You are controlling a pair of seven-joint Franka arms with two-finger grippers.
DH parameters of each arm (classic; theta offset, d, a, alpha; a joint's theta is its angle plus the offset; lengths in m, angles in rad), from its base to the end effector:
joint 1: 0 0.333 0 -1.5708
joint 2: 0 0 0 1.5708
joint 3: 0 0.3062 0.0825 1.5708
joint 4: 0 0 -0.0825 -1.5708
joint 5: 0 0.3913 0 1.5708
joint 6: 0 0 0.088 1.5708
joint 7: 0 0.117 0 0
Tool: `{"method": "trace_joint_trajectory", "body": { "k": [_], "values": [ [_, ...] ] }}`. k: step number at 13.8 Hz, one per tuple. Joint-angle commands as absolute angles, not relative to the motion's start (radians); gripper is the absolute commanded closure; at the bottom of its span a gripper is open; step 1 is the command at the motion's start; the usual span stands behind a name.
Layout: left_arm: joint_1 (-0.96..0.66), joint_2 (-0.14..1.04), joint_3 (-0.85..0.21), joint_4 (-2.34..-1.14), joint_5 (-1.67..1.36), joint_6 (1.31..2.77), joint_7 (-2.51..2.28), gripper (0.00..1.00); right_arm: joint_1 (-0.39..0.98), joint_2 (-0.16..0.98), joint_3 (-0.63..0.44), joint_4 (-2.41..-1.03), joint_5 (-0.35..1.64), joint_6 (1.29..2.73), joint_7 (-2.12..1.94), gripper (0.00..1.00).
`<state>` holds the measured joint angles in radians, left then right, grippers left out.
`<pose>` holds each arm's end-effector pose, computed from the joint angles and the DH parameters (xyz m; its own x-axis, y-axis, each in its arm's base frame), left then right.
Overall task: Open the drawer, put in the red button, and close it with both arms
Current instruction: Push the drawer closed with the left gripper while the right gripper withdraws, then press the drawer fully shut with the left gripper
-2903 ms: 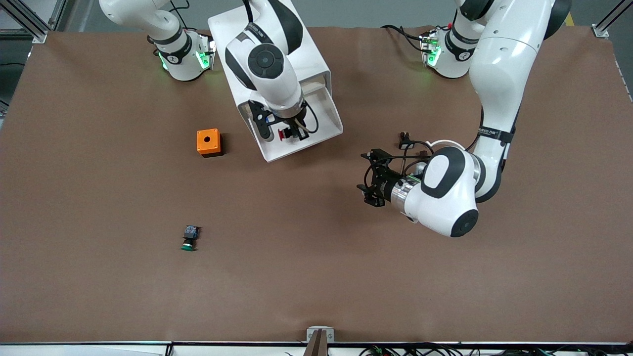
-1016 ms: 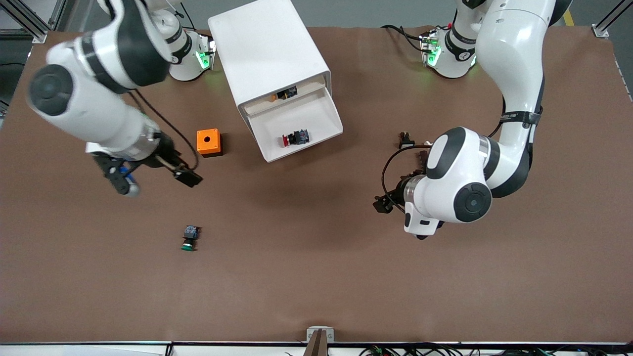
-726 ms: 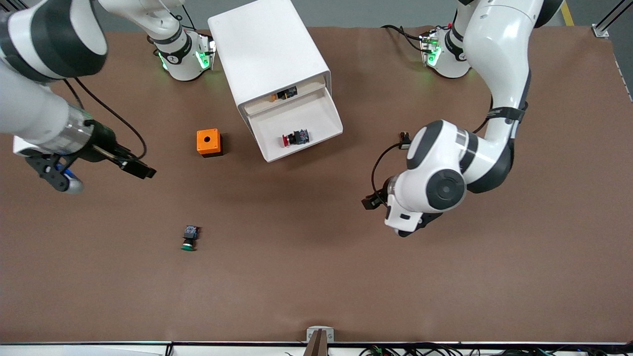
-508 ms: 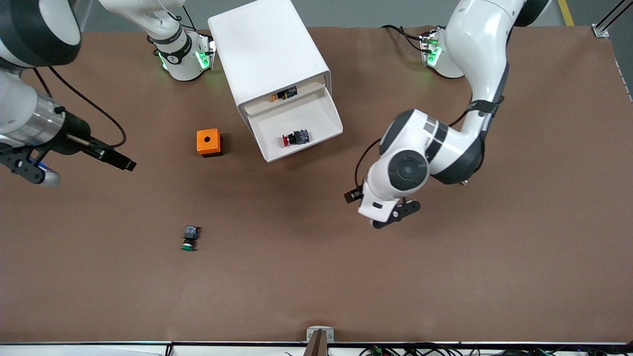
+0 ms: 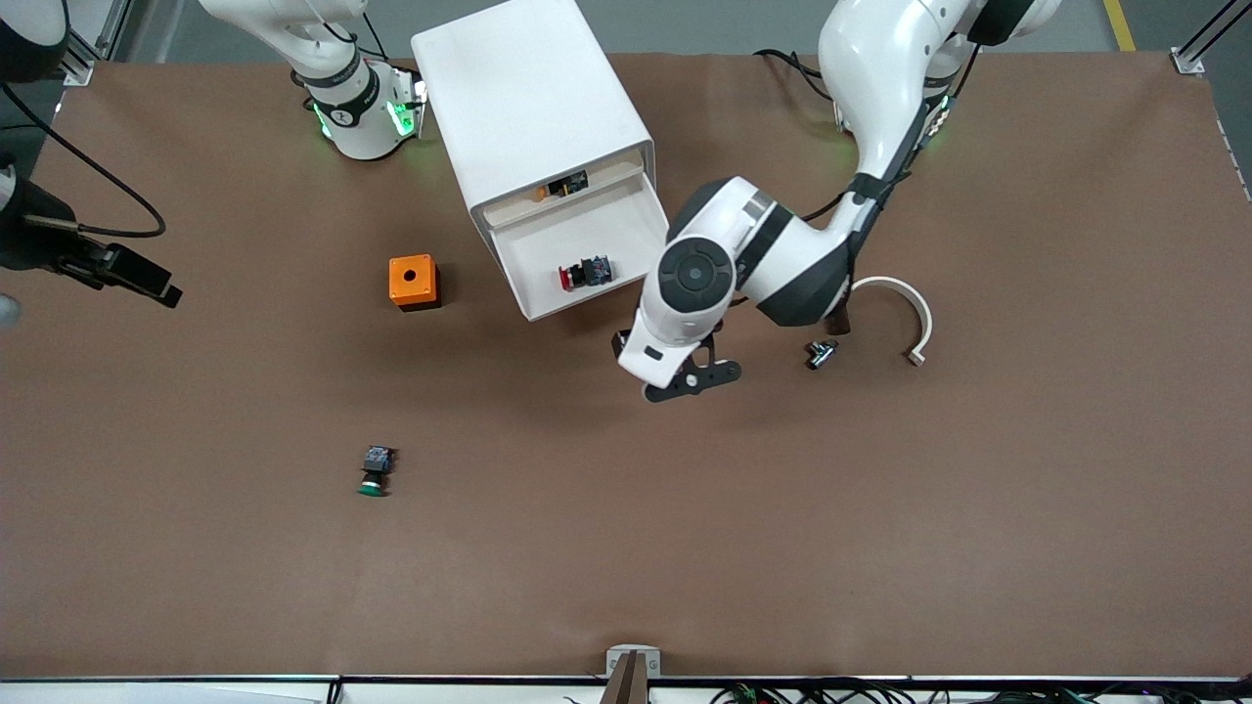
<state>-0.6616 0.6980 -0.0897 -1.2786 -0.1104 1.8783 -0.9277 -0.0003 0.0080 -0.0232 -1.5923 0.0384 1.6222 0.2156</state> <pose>0.5356 -0.4938 0.3133 0.9562 0.2255 -0.1865 0.2324 -0.9725 0.0152 0.5690 -0.0090 0.5945 0.9710 -0.2386 0.0132 -0.2379 -0.9704 -0.0420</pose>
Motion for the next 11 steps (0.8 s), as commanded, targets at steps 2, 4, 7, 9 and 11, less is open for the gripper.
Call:
{"method": "trace_joint_trajectory", "body": {
  "k": [2,4,7,9,11],
  "values": [
    [-0.704,0.706,-0.09,-1.292,-0.104,1.911,-0.913,0.0,-0.054,-0.029,-0.003,-1.611,0.025,1.617,0.118,0.0],
    [-0.725,0.709,-0.092,-1.293,-0.107,1.911,-0.92,0.0,-0.066,-0.031,-0.003,-1.611,0.025,1.617,0.083,0.0],
    [-0.756,0.707,-0.092,-1.318,-0.107,1.914,-0.923,0.0,-0.074,-0.029,-0.005,-1.608,0.025,1.618,0.084,0.0],
    [-0.765,0.715,-0.092,-1.334,-0.107,1.945,-0.925,0.0,-0.072,-0.028,-0.005,-1.603,0.023,1.617,0.083,0.0],
    [-0.782,0.716,-0.094,-1.336,-0.109,1.954,-0.928,0.0,-0.071,-0.028,-0.005,-1.601,0.021,1.605,0.08,0.0]
  ]
}}
